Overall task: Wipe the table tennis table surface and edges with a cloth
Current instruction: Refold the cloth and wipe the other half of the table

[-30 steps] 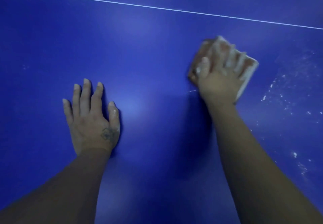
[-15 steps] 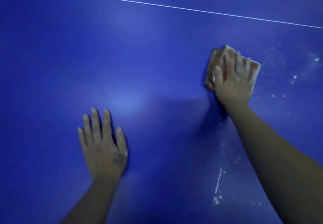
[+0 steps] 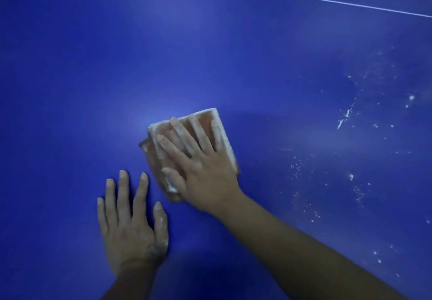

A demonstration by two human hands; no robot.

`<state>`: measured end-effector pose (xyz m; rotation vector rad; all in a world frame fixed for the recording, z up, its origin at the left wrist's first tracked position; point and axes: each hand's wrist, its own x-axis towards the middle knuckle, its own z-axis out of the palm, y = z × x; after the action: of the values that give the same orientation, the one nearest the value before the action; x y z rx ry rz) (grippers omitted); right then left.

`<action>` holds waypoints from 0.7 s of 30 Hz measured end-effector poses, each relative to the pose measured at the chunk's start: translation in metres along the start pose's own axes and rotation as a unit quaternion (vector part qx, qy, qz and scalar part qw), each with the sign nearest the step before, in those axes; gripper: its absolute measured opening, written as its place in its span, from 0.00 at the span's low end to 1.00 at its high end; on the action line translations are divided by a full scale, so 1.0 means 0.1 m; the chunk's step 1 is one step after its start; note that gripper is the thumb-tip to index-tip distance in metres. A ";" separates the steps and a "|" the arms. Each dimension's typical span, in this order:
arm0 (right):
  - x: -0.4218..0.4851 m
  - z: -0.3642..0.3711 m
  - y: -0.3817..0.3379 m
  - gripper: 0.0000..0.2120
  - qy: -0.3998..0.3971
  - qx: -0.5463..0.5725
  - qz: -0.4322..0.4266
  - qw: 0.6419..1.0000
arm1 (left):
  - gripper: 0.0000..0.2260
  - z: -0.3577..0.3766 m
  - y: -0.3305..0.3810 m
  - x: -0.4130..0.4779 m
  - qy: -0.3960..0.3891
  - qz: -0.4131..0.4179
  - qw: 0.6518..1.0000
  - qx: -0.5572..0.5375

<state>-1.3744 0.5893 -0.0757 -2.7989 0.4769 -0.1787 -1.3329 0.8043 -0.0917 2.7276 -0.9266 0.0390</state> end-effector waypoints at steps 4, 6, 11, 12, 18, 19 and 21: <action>0.01 -0.24 0.63 0.28 0.024 -0.030 0.031 0.999 | 0.29 -0.02 0.02 0.00 -0.005 -0.006 1.000 -0.010; -0.05 -0.39 1.08 0.28 0.043 -0.059 0.125 0.989 | 0.29 -0.03 0.03 0.01 -0.011 -0.009 1.000 -0.015; -0.38 -0.64 1.69 0.30 0.064 -0.085 0.387 0.916 | 0.29 -0.05 0.07 0.00 -0.013 -0.017 1.000 -0.017; -0.40 -0.61 1.62 0.30 0.068 -0.082 0.425 0.899 | 0.29 -0.05 0.07 0.01 -0.014 -0.016 1.000 -0.016; -0.22 -0.28 0.67 0.30 0.061 -0.087 0.350 0.931 | 0.27 -0.06 0.09 0.02 0.002 -0.005 1.000 -0.014; -0.20 -0.21 0.49 0.30 0.059 -0.075 0.299 0.949 | 0.27 -0.06 0.08 0.02 0.003 -0.004 1.000 -0.012; -0.22 -0.09 0.18 0.31 0.044 -0.032 0.197 0.979 | 0.27 -0.06 0.07 0.02 0.007 -0.001 1.000 -0.005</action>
<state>-1.4018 0.5783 -0.0744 -2.6954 1.0615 -0.2028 -1.3356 0.7991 -0.0837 2.7147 -0.9173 0.0535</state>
